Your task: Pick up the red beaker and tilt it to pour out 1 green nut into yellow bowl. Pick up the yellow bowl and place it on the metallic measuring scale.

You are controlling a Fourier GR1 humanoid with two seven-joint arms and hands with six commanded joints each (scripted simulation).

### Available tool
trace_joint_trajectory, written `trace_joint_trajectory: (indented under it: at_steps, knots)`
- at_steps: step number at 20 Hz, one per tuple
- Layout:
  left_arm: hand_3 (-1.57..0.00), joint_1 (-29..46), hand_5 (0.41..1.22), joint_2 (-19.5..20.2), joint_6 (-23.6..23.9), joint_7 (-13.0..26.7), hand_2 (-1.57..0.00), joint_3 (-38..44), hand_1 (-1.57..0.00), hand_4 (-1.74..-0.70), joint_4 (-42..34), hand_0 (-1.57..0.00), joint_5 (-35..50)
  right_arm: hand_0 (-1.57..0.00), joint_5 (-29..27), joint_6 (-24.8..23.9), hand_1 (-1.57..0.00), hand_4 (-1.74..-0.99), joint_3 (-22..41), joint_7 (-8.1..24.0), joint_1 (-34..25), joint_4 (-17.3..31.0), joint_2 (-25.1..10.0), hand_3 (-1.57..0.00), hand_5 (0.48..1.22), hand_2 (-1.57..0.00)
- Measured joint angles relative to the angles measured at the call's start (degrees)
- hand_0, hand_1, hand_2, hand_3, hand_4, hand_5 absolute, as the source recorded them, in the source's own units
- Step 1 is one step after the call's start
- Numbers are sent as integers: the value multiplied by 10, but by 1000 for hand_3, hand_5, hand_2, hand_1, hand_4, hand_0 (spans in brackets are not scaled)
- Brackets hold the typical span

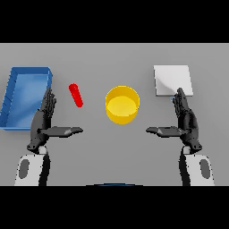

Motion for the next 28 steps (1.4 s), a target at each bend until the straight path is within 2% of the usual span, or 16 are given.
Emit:
trace_joint_trajectory:
  at_steps: [6, 7, 8, 10, 13, 14, 17, 18, 22, 25, 26, 28]
  knots:
    - [1, -5, 623, 6, -2, 2, 1, 6, 1, -1093, 0, 1, 6, 1, 1, 2, 1, -1128, 5, -8, 17, -12, 0, 1, 660, 1]
    - [1, 30, 620, 14, -1, -29, 1, -17, 1, -1094, -27, 1, -26, 1, 67, -13, 1, -1128, 38, -68, 38, -35, -12, 1, 663, 1]
    - [1, 41, 618, 21, 2, -31, 1, -28, 1, -1094, -41, 1, -45, 1, 111, -22, 1, -1127, 61, -86, 57, -50, -19, 1, 664, 1]
    - [1, 68, 615, 26, 5, -23, 1, -46, 1, -1096, -76, 1, -68, 1, 151, -35, 1, -1126, 80, -78, 66, -64, -22, 1, 668, 1]
    - [1, 63, 613, 25, 10, 9, 1, -55, 1, -1094, -77, 1, -82, 1, 165, -40, 1, -1120, 84, -66, 69, -66, -25, 1, 660, 1]
    - [1, 58, 612, 23, 12, 14, 1, -57, 1, -1090, -67, 1, -89, 1, 160, -38, 1, -1121, 85, -82, 79, -75, -22, 1, 658, 1]
    - [1, 40, 623, 26, 14, 6, 1, -59, 1, -1106, -46, 1, -100, 1, 160, -38, 1, -1130, 86, -60, 78, -88, -22, 1, 650, 1]
    - [1, 21, 627, 24, 16, 9, 1, -57, 1, -1116, -26, 1, -103, 1, 162, -38, 1, -1143, 89, -51, 70, -84, -19, 1, 650, 1]
    - [1, -50, 638, 17, 31, -14, 1, -38, 1, -1153, 63, 1, -107, 1, 138, -28, 1, -1193, 82, -65, 76, -91, -17, 1, 658, 1]
    - [1, -92, 630, 16, 45, -36, 1, -23, 1, -1151, 117, 1, -110, 1, 128, -21, 1, -1222, 75, -59, 73, -85, -22, 1, 667, 1]
    - [1, -112, 629, 15, 45, -32, 1, -18, 1, -1154, 142, 1, -108, 1, 130, -21, 1, -1229, 77, -56, 68, -82, -20, 1, 667, 1]
    - [1, -133, 635, 15, 44, -47, 1, -8, 1, -1175, 179, 1, -103, 1, 128, -20, 1, -1233, 76, -67, 74, -80, -21, 1, 666, 1]
